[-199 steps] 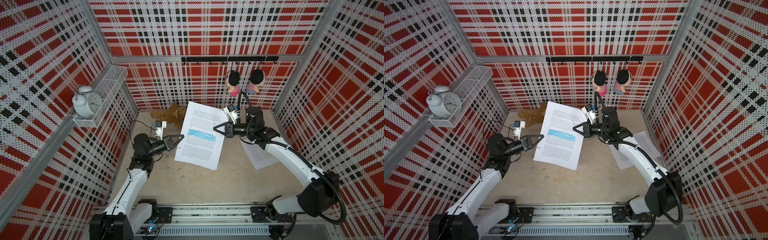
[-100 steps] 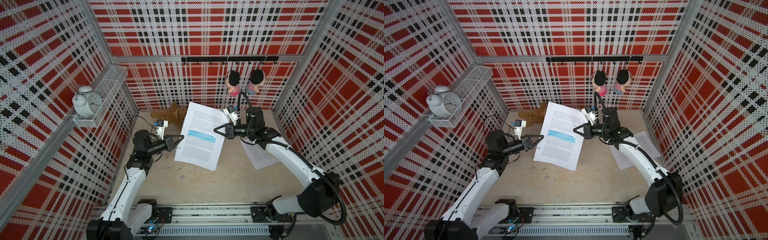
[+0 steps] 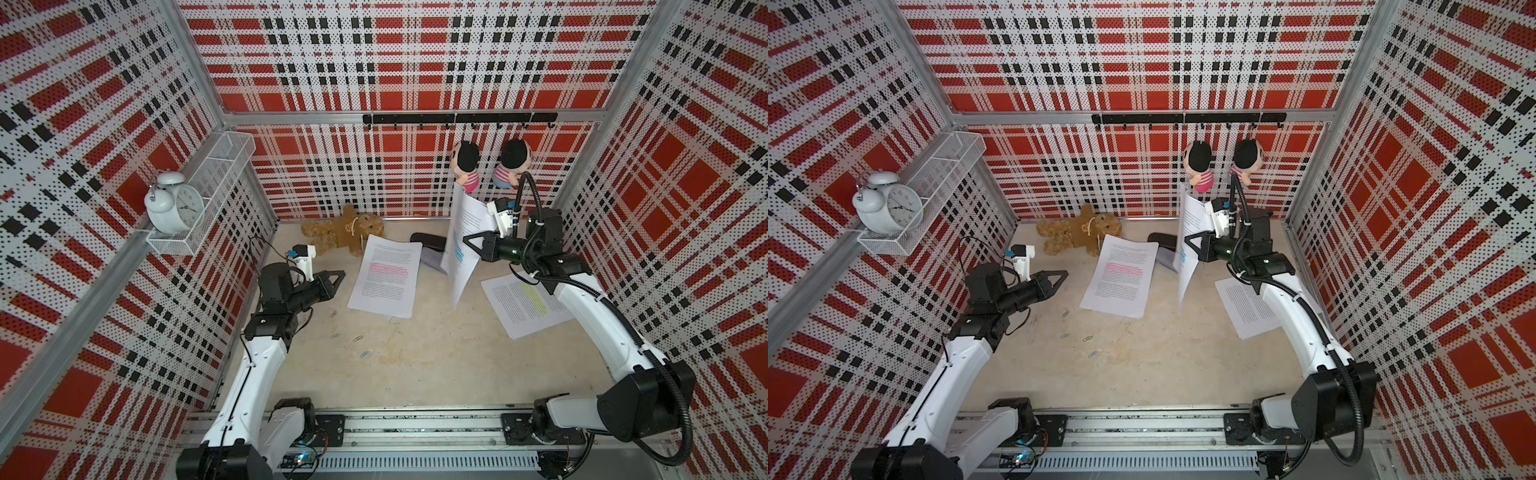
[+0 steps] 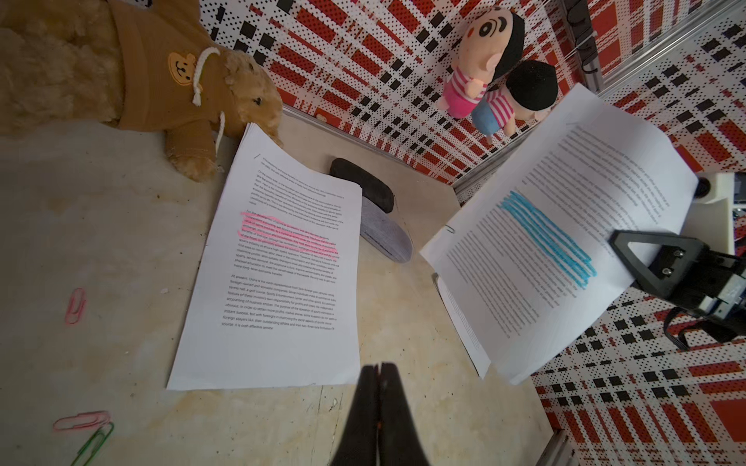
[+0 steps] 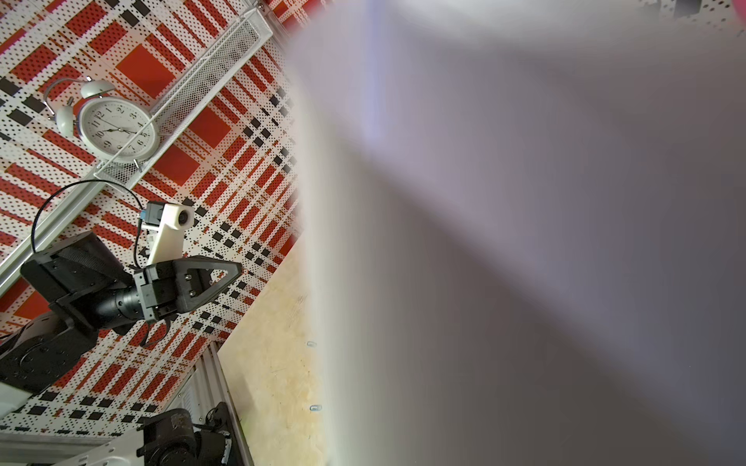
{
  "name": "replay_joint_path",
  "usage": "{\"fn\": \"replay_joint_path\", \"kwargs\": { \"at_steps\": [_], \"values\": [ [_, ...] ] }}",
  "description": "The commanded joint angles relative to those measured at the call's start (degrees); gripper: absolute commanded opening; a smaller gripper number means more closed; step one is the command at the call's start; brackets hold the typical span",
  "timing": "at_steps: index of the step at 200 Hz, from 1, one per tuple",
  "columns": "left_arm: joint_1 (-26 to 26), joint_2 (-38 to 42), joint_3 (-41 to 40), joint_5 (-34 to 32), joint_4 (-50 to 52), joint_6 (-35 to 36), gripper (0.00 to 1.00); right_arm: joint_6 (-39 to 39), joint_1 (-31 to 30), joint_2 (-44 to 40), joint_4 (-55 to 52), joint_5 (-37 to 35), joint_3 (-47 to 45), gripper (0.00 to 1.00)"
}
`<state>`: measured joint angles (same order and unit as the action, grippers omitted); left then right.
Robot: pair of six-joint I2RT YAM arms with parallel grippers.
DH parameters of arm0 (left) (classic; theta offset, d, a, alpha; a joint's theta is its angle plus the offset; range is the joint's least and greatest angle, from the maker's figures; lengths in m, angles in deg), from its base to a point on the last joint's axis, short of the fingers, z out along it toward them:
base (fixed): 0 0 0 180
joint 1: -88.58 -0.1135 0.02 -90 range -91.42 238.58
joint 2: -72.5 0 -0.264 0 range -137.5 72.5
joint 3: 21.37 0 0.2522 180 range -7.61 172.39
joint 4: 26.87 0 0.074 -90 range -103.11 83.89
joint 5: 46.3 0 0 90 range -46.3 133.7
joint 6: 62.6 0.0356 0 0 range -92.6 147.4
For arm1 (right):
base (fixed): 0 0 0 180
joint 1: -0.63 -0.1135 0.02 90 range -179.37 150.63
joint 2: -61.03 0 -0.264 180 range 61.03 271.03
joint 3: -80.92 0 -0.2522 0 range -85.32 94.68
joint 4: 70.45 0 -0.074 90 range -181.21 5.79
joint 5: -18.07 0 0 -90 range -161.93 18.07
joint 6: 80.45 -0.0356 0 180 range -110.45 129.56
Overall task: Unclip the paperclips from the documents
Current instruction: Remove the paper clip from the document, then place the paper clip at the center of the board.
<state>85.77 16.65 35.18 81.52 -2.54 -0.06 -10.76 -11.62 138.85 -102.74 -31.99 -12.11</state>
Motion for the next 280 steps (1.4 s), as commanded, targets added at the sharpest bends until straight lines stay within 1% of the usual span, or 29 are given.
{"fn": "replay_joint_path", "kwargs": {
  "at_steps": [1,42,69,79,92,105,127,136,149,156,169,182,212,223,232,244,257,266,280],
  "values": [
    [0.3,-0.2,-0.5,-2.2,1.0,1.0,0.00,1.0,-0.4,-1.1,0.9,0.0,1.1,0.00],
    [1.2,-3.2,-7.2,-3.7,3.8,0.8,0.00,-0.7,-0.9,-0.8,0.9,2.3,1.0,0.00],
    [2.5,-4.1,-14.1,-6.1,3.5,0.3,0.00,-0.2,-3.8,-1.1,-1.1,1.3,1.5,0.00],
    [2.7,-4.4,-16.5,-6.4,2.0,-0.6,0.00,-0.2,-5.2,-1.3,-1.8,0.8,1.7,0.00],
    [4.2,-5.4,-16.9,-7.2,0.2,-2.5,0.00,-0.8,-7.1,-1.5,-2.2,0.1,1.5,0.00],
    [5.5,-7.6,-17.0,-8.8,-0.2,-3.0,0.05,-1.4,-9.1,-1.8,-1.9,-0.6,1.3,0.00],
    [6.3,-11.7,-18.1,-8.9,-2.0,-4.0,0.11,-2.4,-12.3,-1.9,-1.5,-1.9,0.6,0.00],
    [6.4,-12.6,-18.5,-9.2,-2.6,-4.6,0.15,-2.7,-13.2,-2.0,-1.4,-2.5,0.3,0.00],
    [6.2,-12.9,-18.7,-9.8,-2.8,-5.2,0.27,-3.0,-14.3,-2.1,-1.2,-3.0,-0.1,0.00],
    [6.2,-12.6,-18.5,-10.5,-2.6,-5.6,0.35,-3.3,-14.7,-2.1,-1.3,-3.2,-0.1,0.00],
    [6.1,-11.5,-18.4,-11.5,-2.1,-5.9,0.43,-3.6,-15.4,-2.4,-1.2,-3.5,-0.3,0.00],
    [5.8,-10.2,-18.1,-12.2,-1.0,-6.0,0.46,-4.0,-16.2,-2.5,-1.2,-3.6,-0.5,0.00],
    [4.0,-6.0,-15.7,-11.3,0.0,-5.8,0.48,-4.7,-18.2,-1.7,-1.8,-3.3,1.1,0.00],
    [3.3,-3.8,-14.4,-9.6,-2.2,-5.7,0.48,-4.9,-19.3,-1.1,-2.5,-3.2,2.5,0.00],
    [3.0,-2.2,-13.3,-8.2,-5.9,-5.9,0.49,-5.1,-20.4,-0.3,-3.0,-3.1,4.0,0.00],
    [3.0,0.2,-12.2,-6.7,-12.5,-7.2,0.55,-5.4,-21.9,1.0,-3.8,-2.5,6.2,0.00],
    [2.9,1.9,-11.8,-5.2,-21.9,-10.6,0.62,-5.1,-23.7,3.0,-5.9,-1.9,9.4,0.00],
    [3.0,2.2,-11.5,-5.0,-27.5,-12.9,0.68,-4.6,-24.7,4.4,-7.6,-1.2,11.7,0.00],
    [3.0,1.1,-10.2,-3.3,-34.1,-15.1,0.74,-3.8,-26.3,6.7,-10.0,0.0,15.1,0.00]
  ]
}}
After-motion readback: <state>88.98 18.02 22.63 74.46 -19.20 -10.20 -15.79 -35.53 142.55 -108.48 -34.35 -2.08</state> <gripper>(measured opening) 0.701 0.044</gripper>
